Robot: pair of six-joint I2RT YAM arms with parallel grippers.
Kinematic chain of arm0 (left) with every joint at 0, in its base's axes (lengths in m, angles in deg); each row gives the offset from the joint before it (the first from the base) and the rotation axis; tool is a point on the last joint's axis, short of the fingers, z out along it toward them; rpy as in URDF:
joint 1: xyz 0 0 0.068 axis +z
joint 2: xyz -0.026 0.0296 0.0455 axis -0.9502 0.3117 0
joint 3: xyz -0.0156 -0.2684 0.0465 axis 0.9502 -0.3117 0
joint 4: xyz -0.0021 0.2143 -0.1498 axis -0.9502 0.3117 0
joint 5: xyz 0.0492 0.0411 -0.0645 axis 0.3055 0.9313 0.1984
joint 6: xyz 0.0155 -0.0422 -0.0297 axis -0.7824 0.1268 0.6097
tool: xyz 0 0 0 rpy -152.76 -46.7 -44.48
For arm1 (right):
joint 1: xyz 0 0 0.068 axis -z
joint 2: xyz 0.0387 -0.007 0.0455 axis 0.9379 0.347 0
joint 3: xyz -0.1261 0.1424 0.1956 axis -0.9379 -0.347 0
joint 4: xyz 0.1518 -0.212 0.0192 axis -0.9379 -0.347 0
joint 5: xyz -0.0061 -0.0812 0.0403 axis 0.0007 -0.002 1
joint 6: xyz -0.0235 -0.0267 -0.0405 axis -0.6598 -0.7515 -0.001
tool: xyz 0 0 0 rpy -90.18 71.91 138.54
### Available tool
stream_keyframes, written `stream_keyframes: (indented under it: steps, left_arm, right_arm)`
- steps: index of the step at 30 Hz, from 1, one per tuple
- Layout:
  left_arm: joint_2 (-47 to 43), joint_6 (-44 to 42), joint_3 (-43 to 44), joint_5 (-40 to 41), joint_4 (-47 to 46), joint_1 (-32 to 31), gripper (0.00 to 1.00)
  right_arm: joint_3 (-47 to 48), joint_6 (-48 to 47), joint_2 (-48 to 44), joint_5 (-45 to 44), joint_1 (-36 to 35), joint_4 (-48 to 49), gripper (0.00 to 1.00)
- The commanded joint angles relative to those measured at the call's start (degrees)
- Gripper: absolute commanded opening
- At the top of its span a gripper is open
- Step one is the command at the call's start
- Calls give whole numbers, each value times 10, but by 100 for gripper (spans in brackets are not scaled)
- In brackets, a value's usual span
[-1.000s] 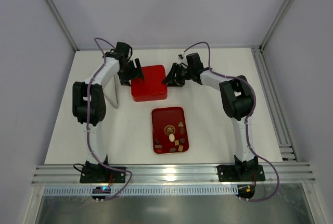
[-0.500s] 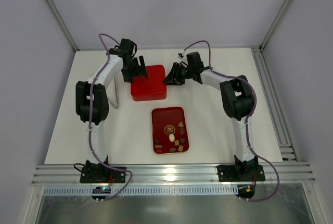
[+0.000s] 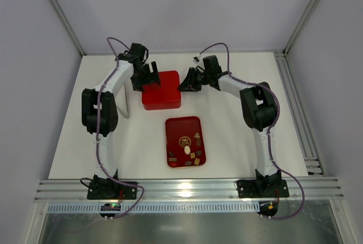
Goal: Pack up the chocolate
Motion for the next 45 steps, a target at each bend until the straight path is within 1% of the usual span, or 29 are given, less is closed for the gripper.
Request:
stream_keyframes:
  steps: [1,4,5,6,7,9,10,11,14,16,18,23,26,31,35,40,45]
  left_arm:
    - [-52,-3,-29,12,-18,13,86]
    - [-66,5,-60,-2,-34,22,88]
    - [-78,8,-71,-12,-38,28,88]
    - [-84,12,-83,-18,-48,33,88]
    - [-92,20,-109,-29,-66,36,89]
    - [-104,29,-143,-66,-96,50,90]
    - [-111,42,-155,-83,-110,56,90]
    - [-112,50,-166,-118,-123,67,90]
    - [-125,78,-211,-162,-182,80,89]
    - [-127,85,-225,-175,-206,83,89]
    - [-120,88,-227,-188,-211,88,89]
    - [-118,118,-246,-227,-255,101,84]
    - [-119,126,-253,-237,-266,104,81]
    - [-117,140,-260,-265,-281,107,73]
    - [-118,151,-258,-283,-289,108,70]
    - [-123,165,-255,-305,-295,109,63]
    - [-118,165,-257,-307,-292,112,63]
  right_arm:
    - [1,-33,12,-42,-4,-47,28]
    - [2,-32,13,-40,-4,-49,29]
    - [2,-34,10,-41,-4,-48,31]
    - [2,-34,9,-42,-4,-50,34]
    - [3,-34,8,-42,-4,-49,40]
    - [5,-35,6,-42,-2,-52,47]
    - [5,-34,5,-42,-3,-53,48]
    - [6,-34,5,-39,-3,-52,48]
    - [8,-34,-1,-39,-2,-50,48]
    - [8,-34,-5,-38,-3,-50,48]
    - [9,-34,-9,-39,-3,-48,48]
    - [10,-31,-17,-29,-4,-43,47]
    - [12,-32,-20,-27,-3,-41,47]
    - [12,-23,-17,-13,-4,-32,47]
    - [11,-20,-16,-6,-4,-29,47]
    - [10,-18,-18,1,-6,-23,47]
    - [13,-16,-19,1,-6,-23,47]
